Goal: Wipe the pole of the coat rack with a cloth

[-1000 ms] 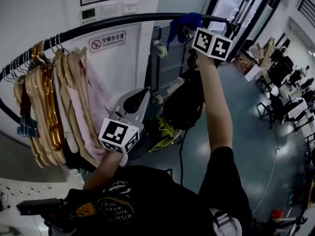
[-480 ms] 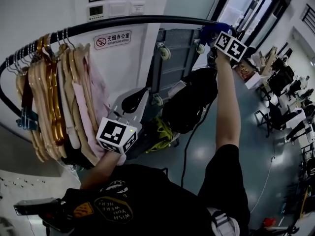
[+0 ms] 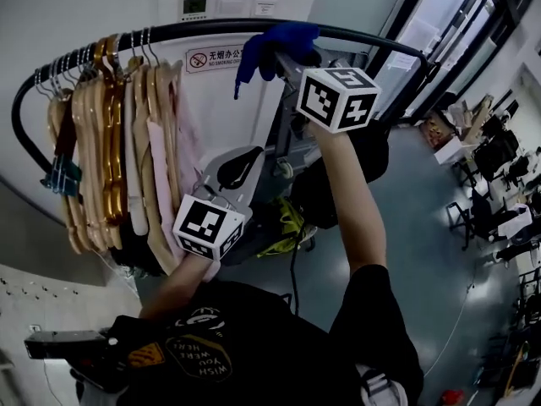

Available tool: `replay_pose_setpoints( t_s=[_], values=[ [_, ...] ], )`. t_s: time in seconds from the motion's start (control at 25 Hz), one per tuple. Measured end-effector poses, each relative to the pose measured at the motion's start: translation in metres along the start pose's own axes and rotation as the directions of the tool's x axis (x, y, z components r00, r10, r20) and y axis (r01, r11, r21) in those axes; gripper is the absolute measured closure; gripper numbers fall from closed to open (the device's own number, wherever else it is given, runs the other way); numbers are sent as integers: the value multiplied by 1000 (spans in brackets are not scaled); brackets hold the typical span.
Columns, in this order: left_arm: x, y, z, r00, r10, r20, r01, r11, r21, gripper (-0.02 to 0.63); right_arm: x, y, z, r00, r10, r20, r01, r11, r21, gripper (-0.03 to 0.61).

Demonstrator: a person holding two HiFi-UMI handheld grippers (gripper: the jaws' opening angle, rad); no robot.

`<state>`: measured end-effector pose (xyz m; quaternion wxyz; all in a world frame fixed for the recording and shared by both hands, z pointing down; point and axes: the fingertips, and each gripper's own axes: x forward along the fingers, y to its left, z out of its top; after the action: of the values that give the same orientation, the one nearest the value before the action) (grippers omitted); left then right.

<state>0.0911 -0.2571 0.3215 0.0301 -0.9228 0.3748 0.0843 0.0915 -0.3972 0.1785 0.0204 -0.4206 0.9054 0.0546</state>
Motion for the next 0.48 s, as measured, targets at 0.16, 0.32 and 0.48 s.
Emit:
replay_pose_setpoints(
  t_s=[0.16,0.32,0.48],
  values=[
    [-9,0,4,1000,19,5,-19,1000,20,615,33,72,1,994,114,7,-114,994,-6,493],
    [-12,2,-2,1000,24,-6,-24,1000,-17,615,54,112,0,977,211,18,-211,977,-25,494],
    [-11,0,-2,1000,9,-3,-9,1000,-27,615,35,55,-2,992,118,33,-119,993,21,494]
  ],
)
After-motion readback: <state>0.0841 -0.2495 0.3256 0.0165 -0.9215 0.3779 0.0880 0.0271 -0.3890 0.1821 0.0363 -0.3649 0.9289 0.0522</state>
